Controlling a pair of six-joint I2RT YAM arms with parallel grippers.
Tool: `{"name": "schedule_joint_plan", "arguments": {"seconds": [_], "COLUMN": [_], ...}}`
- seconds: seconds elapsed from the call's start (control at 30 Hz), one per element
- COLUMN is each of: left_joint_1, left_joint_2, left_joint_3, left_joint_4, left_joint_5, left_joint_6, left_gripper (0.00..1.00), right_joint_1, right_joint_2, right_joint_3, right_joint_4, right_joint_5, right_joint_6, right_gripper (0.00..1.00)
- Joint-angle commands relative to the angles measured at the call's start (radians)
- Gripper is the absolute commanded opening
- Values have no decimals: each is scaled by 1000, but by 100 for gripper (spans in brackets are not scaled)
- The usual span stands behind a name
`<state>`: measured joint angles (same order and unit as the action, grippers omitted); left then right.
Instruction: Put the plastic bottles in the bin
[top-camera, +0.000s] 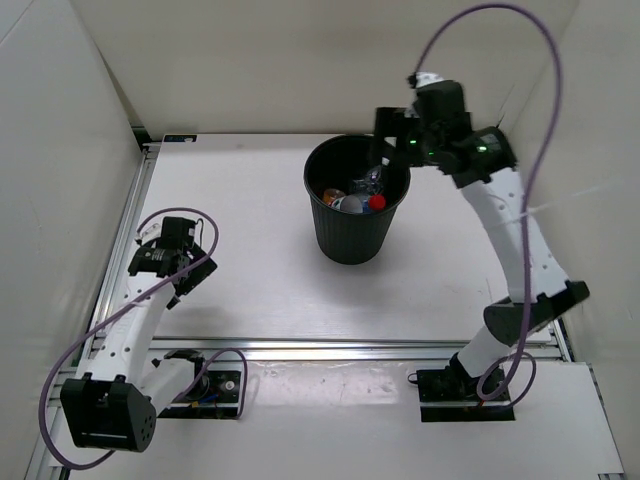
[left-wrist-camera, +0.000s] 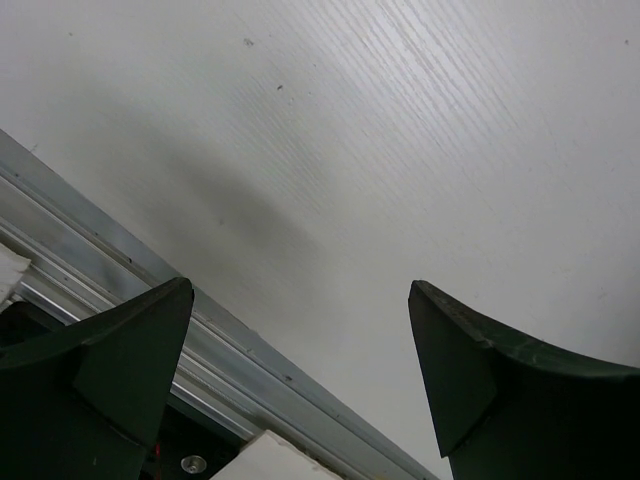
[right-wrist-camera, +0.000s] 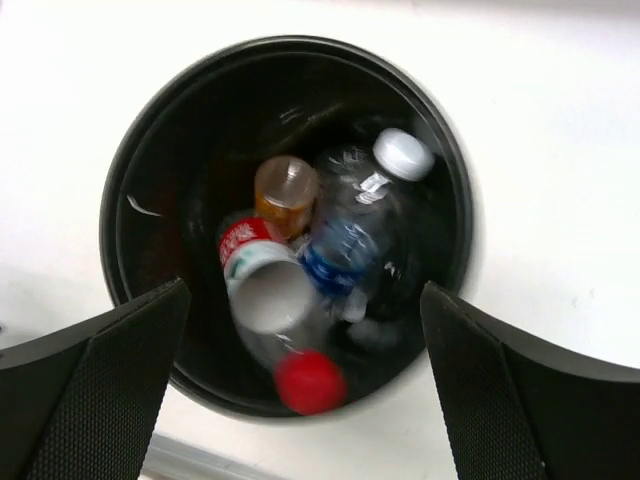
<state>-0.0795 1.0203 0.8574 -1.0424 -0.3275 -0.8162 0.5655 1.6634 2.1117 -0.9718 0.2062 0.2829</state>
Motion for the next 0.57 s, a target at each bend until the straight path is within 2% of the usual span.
{"name": "schedule_joint_plan", "arguments": {"seconds": [0.0, 0.1, 0.17, 0.33, 0.4, 0.53], "left_joint_1": [6, 6, 6, -29, -29, -29], "left_joint_2": [-39, -80, -95, -134, -134, -88], "left_joint_3": [29, 69, 100, 198, 241, 229], "left_joint_4": [10, 10, 24, 77, 110, 154], "left_joint_5": [-74, -104, -119, -258, -318, -470], "left_joint_6": [32, 61, 87, 136, 146, 134], "left_gripper": [100, 100, 100, 100, 100, 100], "right_joint_1": [-146, -252, -263, -274, -274, -292], "right_joint_2": [-120, -114, -103, -240, -252, -252], "right_joint_3": [-24, -1, 14, -85, -85, -44], "right_joint_4": [-30, -163, -199, -115, -104, -131], "right_joint_5": [-203, -472, -511, -498, -467, -418], "right_joint_6": [137, 121, 105, 4, -20, -42], "right_gripper": [100, 100, 100, 100, 100, 100]}}
